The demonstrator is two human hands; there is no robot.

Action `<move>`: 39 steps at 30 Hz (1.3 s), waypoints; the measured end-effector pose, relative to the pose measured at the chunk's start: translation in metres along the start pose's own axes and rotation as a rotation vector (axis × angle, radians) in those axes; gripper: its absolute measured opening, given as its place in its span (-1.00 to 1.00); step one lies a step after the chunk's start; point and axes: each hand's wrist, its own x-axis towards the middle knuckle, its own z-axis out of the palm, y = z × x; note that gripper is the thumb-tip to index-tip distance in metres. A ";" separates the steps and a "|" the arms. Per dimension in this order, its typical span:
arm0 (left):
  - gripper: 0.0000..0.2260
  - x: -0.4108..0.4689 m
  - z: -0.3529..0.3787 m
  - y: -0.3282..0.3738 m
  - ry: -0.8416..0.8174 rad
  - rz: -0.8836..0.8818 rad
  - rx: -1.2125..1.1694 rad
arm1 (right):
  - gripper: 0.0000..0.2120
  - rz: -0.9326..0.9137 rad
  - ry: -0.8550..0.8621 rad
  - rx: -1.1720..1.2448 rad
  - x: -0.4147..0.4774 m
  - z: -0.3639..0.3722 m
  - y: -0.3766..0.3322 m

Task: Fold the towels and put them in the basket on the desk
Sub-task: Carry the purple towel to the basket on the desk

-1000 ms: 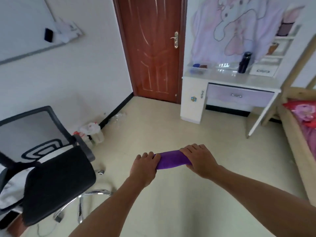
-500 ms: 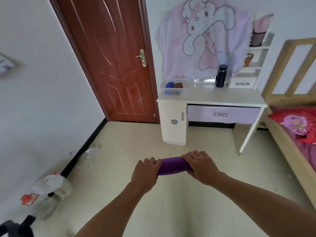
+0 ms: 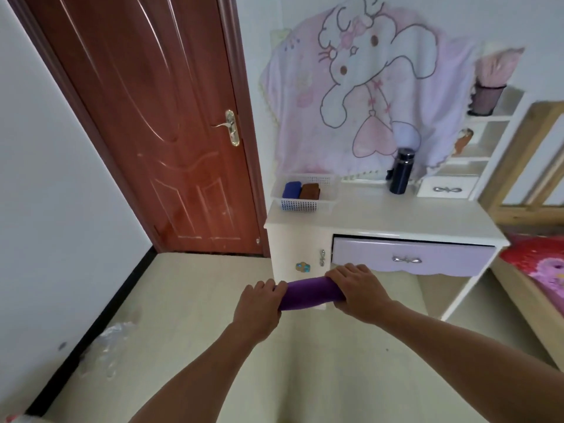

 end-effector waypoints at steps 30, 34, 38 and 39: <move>-0.64 0.568 0.073 -0.050 -0.180 -0.403 -1.003 | -0.68 0.672 -0.155 0.760 0.433 0.094 0.397; -0.64 0.598 0.102 -0.045 -0.291 -0.488 -1.028 | -0.66 0.632 -0.261 0.693 0.478 0.127 0.421; -0.62 0.617 0.132 -0.038 -0.430 -0.513 -0.994 | -0.66 0.553 -0.391 0.568 0.503 0.164 0.429; -0.60 0.620 0.137 -0.037 -0.462 -0.515 -0.948 | -0.68 0.531 -0.428 0.545 0.507 0.172 0.430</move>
